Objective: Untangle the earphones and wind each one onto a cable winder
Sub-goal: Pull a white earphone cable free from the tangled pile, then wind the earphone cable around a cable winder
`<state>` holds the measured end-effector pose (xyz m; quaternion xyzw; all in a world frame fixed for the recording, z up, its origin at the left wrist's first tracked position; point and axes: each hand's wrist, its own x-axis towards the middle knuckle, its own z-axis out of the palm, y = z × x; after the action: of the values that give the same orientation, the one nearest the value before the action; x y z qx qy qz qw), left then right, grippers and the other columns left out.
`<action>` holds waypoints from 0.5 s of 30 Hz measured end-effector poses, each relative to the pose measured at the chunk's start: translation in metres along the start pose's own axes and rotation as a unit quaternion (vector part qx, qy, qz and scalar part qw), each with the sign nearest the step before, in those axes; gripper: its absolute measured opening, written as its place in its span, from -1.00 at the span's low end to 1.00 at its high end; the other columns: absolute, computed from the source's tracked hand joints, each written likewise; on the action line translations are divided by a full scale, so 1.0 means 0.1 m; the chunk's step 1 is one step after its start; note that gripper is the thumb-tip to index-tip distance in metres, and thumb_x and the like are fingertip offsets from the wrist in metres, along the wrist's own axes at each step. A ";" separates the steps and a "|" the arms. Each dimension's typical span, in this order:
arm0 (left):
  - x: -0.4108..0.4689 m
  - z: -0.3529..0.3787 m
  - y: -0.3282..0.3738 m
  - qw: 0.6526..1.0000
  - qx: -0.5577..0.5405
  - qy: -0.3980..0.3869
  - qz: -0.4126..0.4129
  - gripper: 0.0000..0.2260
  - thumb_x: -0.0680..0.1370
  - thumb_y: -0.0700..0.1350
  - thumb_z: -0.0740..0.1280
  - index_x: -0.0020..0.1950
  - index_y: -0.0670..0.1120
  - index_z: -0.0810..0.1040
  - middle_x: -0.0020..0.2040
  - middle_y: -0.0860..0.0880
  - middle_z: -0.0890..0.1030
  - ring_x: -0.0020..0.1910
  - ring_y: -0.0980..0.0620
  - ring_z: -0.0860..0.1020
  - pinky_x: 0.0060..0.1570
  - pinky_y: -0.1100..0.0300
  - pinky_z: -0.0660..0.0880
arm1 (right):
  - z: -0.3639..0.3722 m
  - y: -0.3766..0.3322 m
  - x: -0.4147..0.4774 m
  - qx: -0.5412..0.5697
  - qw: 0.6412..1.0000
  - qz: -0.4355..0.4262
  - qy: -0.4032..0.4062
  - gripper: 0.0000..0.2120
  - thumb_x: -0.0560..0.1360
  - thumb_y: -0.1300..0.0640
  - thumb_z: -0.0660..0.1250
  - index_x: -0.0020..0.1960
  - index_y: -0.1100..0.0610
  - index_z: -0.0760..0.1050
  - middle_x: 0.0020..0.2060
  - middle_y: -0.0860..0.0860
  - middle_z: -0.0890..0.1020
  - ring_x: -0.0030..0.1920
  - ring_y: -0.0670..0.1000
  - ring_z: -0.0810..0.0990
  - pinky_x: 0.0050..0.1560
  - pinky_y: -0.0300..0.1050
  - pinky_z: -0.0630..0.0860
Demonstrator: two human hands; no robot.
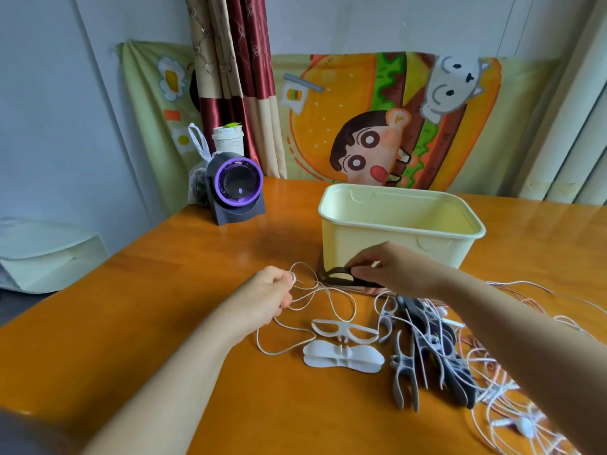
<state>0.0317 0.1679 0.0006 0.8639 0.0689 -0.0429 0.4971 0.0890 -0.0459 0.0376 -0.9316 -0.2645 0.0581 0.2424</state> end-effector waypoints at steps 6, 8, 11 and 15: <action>-0.04 0.07 0.19 0.978 -0.177 -0.109 0.001 -0.40 0.51 0.38 -0.08 0.18 -0.06 0.42 -0.32 0.01 0.40 -0.43 0.14 0.29 -0.38 0.22 0.20 | -0.15 -0.26 -0.16 0.274 0.961 -0.022 0.030 -0.85 0.53 0.14 0.33 0.01 0.19 0.62 -0.20 0.09 0.69 -0.25 -0.05 0.64 -0.12 -0.27 0.58; -0.08 0.10 0.24 0.950 -0.255 -0.182 -0.001 -0.26 0.38 0.46 -0.12 0.15 -0.06 0.47 -0.32 -0.01 0.39 -0.41 0.13 0.27 -0.37 0.21 0.17 | -0.07 -0.34 -0.18 0.291 0.954 -0.042 0.065 -0.88 0.50 0.12 0.37 -0.07 0.16 0.63 -0.31 -0.01 0.65 -0.32 -0.14 0.55 -0.22 -0.34 0.49; -0.13 0.14 0.25 0.934 -0.285 -0.215 0.028 -0.24 0.34 0.47 -0.08 0.18 -0.03 0.51 -0.33 0.01 0.40 -0.40 0.12 0.25 -0.37 0.22 0.16 | 0.10 -0.41 -0.14 0.324 0.940 -0.049 0.096 -0.90 0.46 0.13 0.43 -0.14 0.17 0.61 -0.36 -0.01 0.62 -0.40 -0.18 0.48 -0.33 -0.36 0.40; -0.10 0.20 0.24 0.936 -0.310 -0.163 0.040 -0.43 0.32 0.38 0.14 0.12 0.05 0.57 -0.40 0.02 0.40 -0.47 0.15 0.25 -0.46 0.27 0.15 | 0.21 -0.45 -0.11 0.352 0.929 -0.047 0.104 -0.81 0.47 0.06 0.42 -0.13 0.20 0.59 -0.34 0.06 0.63 -0.39 -0.16 0.51 -0.32 -0.31 0.42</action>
<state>0.0257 0.1386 0.0123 0.6499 -0.0376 -0.1394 0.7462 0.0538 -0.0097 0.0404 -0.7737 -0.2439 0.0391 0.5834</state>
